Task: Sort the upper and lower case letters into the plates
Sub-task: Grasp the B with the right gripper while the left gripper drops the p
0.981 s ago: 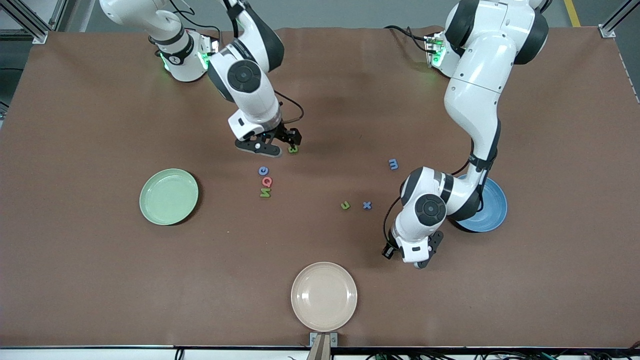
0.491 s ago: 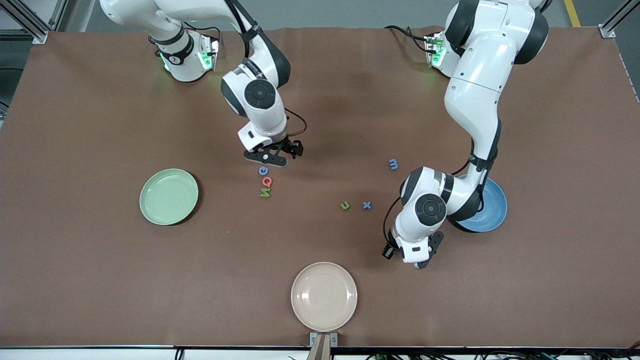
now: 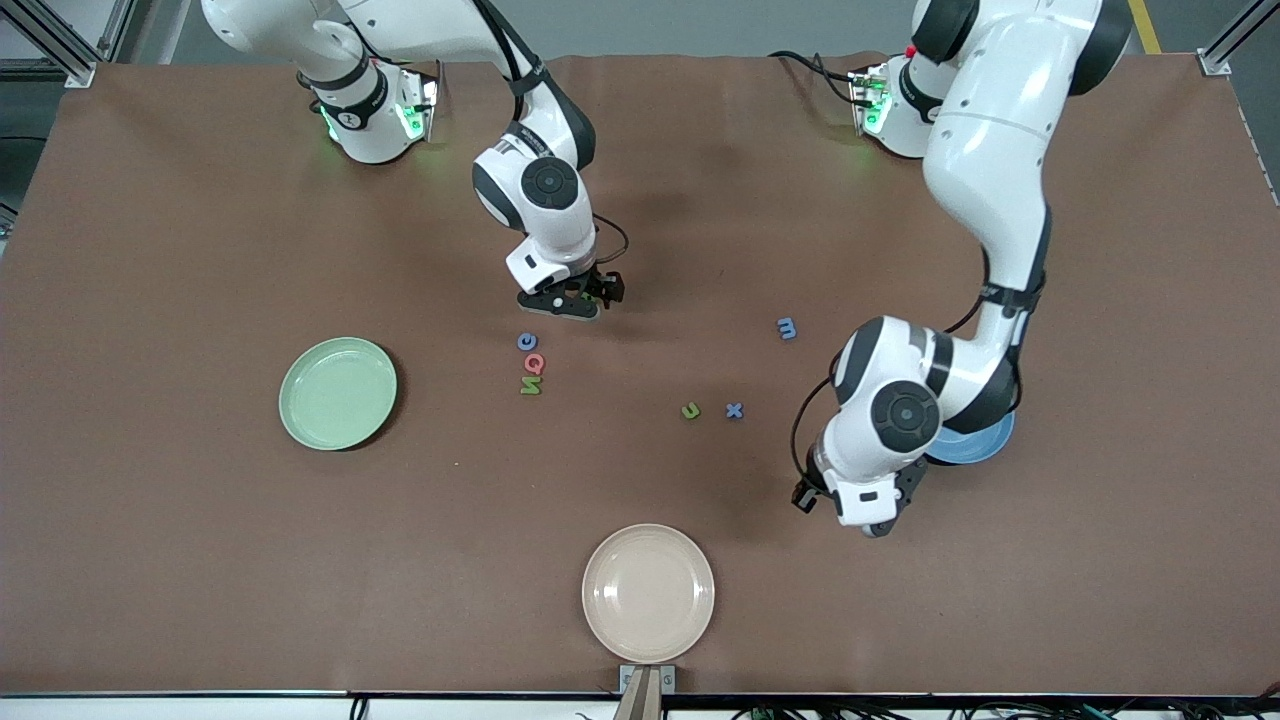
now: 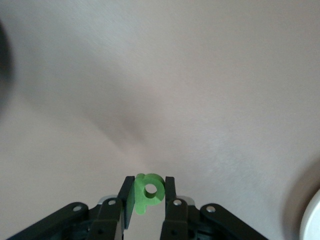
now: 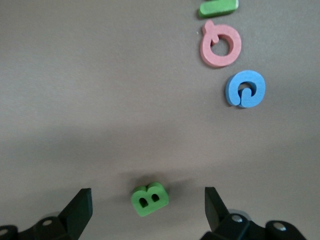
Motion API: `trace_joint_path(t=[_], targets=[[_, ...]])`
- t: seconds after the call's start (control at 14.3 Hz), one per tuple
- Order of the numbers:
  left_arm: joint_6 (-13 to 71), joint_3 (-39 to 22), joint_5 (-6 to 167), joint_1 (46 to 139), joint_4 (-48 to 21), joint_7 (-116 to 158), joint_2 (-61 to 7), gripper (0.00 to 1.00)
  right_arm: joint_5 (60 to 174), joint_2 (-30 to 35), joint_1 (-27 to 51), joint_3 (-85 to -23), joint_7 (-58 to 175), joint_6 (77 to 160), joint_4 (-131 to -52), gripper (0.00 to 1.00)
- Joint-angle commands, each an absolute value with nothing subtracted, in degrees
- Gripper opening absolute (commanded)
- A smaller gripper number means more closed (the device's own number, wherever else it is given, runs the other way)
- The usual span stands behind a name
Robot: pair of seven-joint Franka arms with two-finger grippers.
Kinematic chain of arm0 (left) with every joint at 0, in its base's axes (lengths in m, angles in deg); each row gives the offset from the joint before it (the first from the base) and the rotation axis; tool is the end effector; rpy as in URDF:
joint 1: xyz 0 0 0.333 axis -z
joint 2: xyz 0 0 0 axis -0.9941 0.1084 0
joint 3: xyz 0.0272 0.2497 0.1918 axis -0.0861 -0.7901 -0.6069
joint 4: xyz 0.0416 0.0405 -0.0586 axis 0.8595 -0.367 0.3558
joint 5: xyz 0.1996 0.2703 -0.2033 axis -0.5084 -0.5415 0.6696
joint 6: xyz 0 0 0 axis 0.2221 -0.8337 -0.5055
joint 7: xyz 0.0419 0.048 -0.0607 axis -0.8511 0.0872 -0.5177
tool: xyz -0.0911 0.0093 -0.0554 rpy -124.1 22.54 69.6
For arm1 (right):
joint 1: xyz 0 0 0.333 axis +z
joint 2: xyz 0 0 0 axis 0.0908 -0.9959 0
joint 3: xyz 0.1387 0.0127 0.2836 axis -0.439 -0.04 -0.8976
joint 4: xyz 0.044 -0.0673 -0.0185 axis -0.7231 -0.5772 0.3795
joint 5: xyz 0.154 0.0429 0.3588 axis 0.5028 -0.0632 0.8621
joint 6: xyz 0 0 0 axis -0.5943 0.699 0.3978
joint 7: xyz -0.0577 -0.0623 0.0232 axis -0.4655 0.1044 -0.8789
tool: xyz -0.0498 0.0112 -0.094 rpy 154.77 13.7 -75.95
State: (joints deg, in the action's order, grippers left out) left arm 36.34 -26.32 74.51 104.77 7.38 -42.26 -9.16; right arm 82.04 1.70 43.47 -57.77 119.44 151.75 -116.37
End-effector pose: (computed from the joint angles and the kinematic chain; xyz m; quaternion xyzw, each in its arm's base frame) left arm 0.6864 -0.2686 0.2656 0.9064 0.4214 -0.0059 0.0275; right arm 0.3874 0.4150 0.1979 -0.9955 0.0948 0.0014 0.0052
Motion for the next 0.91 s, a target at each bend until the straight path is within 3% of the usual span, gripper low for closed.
trace_joint_path(t=[0.0, 0.28, 0.56, 0.84], targets=[[36.7, -26.4, 74.1, 103.4, -9.4, -33.9, -21.8, 0.19, 81.5, 3.0, 44.7, -57.6, 122.0, 153.7, -118.5, 0.97], [37.8, -26.4, 70.7, 98.8, -24.0, -18.5, -30.9, 0.20, 81.5, 2.3, 46.4, -57.5, 122.2, 154.2, -118.6, 0.86], [46.4, -26.3, 66.9, 94.5, -34.8, -7.4, -34.3, 0.20, 81.5, 1.1, 47.3, -57.5, 122.2, 154.8, -118.4, 0.76], [52.6, -26.3, 66.0, 90.3, -38.5, 3.4, -33.3, 0.20, 81.4, 0.1, 47.4, -57.5, 122.3, 156.1, -118.4, 0.73]])
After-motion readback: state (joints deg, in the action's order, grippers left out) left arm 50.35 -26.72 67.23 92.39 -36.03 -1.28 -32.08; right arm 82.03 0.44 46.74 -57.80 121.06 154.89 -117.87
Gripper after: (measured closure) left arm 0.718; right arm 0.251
